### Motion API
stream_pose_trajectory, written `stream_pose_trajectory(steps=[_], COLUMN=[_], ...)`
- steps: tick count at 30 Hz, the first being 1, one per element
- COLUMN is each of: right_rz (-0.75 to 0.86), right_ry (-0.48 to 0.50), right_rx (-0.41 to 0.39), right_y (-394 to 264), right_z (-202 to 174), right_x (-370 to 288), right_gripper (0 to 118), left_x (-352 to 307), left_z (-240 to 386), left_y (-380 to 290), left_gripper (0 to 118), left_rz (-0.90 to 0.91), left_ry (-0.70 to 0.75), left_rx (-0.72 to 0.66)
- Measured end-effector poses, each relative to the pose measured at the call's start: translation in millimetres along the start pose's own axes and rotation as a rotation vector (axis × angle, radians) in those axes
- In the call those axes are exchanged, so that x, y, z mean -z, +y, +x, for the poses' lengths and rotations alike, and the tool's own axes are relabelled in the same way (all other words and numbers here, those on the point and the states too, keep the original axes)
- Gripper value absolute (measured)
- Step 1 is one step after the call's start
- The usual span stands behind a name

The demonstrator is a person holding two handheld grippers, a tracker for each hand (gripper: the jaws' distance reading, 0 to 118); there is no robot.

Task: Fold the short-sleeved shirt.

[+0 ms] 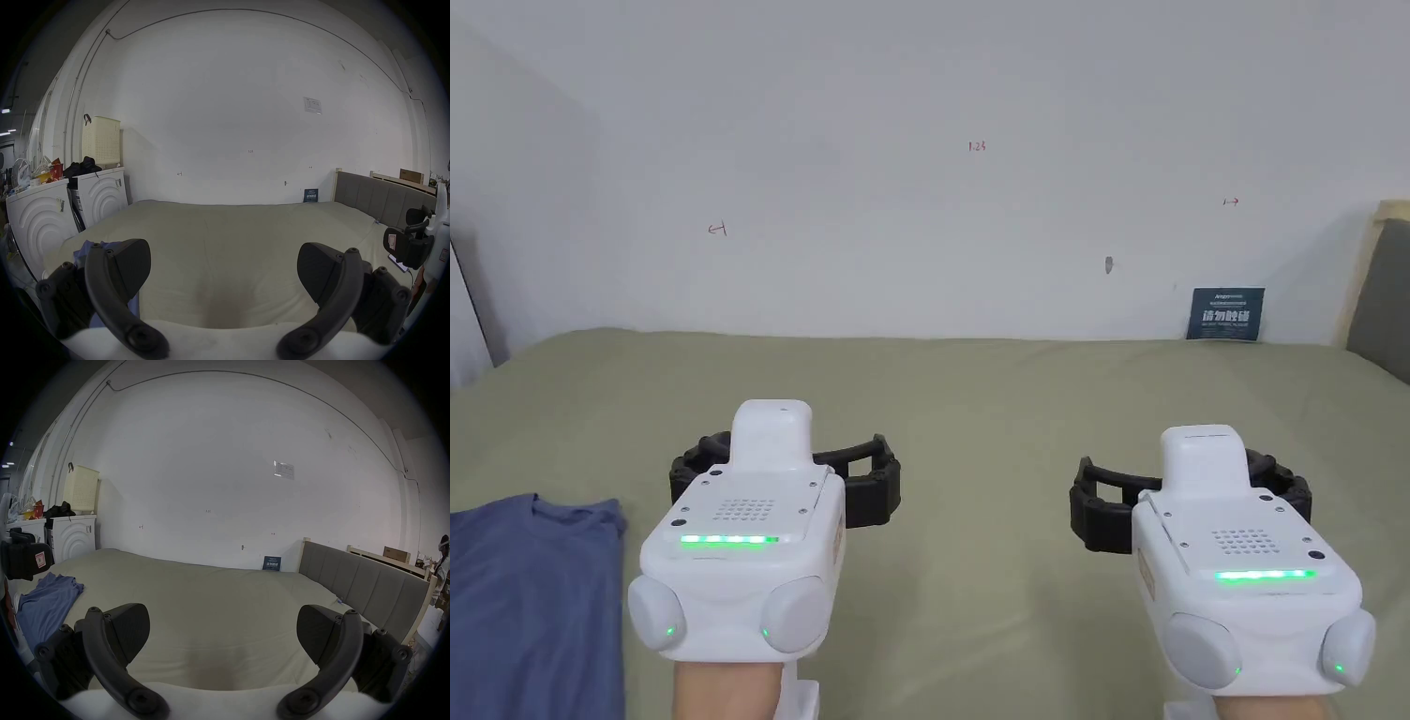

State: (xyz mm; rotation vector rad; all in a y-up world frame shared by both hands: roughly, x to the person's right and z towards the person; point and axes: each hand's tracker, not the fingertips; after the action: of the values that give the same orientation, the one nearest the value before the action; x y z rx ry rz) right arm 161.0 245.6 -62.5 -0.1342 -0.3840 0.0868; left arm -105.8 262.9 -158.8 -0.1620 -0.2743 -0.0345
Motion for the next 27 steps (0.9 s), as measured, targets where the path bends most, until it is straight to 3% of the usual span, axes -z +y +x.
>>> stream_pose_trajectory(steps=[27], right_rz=[0.001], right_ry=[-0.004], right_rx=[0.007], right_y=[-1.2], right_z=[3.2], right_x=[-2.2], right_gripper=[118], left_x=[-3.5], left_z=[5.8], left_y=[0.9], left_gripper=[118], left_rz=[-0.001], left_ry=[-0.011], left_rx=[0.013])
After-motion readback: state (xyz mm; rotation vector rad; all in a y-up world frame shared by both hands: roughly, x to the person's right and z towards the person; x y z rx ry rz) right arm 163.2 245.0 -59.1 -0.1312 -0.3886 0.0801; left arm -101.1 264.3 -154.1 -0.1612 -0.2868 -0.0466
